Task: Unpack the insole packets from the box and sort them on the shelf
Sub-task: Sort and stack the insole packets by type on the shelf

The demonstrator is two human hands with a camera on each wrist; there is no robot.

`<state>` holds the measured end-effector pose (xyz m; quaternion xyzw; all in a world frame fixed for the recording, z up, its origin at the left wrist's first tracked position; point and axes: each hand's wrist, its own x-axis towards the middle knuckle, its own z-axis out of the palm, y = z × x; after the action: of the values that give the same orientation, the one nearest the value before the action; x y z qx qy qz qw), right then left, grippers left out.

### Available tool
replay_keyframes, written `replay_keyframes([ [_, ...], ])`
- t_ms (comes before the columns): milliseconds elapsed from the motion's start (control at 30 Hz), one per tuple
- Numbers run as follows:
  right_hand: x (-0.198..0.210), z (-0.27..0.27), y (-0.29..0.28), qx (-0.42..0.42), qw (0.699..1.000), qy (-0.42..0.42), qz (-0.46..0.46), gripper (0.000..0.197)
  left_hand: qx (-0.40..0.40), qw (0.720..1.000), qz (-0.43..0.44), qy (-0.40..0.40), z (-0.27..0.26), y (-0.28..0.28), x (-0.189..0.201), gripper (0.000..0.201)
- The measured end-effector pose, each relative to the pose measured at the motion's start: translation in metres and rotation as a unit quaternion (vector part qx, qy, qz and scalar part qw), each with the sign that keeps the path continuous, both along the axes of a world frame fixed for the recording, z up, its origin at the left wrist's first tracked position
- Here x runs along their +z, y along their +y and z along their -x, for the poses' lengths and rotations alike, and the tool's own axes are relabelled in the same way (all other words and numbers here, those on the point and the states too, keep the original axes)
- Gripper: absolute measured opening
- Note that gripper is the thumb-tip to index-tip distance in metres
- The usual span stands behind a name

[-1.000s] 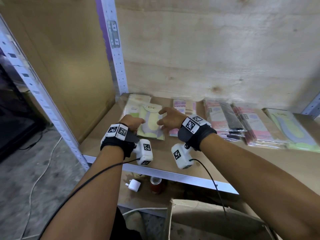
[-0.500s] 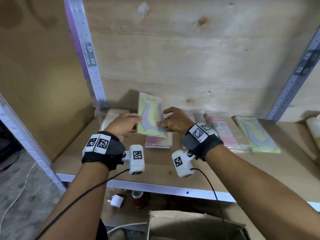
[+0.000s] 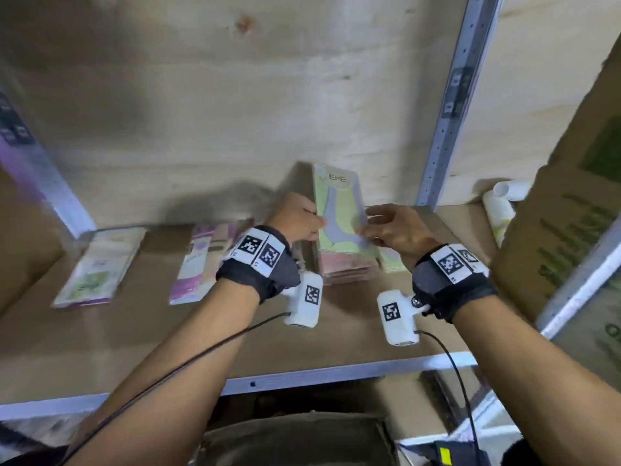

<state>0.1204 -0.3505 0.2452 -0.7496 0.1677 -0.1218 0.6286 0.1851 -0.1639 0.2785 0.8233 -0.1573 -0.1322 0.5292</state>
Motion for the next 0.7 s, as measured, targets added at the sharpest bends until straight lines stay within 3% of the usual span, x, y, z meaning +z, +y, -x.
replay_keyframes([
  [167, -0.012, 0.005, -0.062, -0.017, 1.000, 0.014, -0.009, 0.052, -0.003, 0.997, -0.072, -0.018, -0.012, -0.071, -0.012, 0.024],
  [267, -0.018, 0.006, -0.086, -0.020, 0.999, 0.021, 0.038, 0.050, -0.002, 0.993, -0.114, -0.018, -0.020, -0.098, -0.021, 0.038],
  [533, -0.039, -0.006, -0.121, -0.067, 0.975, 0.092, 0.192, 0.058, 0.005, 0.980, -0.182, -0.076, -0.031, -0.149, -0.046, 0.038],
  [700, -0.046, -0.015, -0.124, -0.092, 0.963, 0.123, 0.223, 0.055, -0.007, 0.963, -0.253, -0.091, -0.046, -0.168, -0.050, 0.038],
])
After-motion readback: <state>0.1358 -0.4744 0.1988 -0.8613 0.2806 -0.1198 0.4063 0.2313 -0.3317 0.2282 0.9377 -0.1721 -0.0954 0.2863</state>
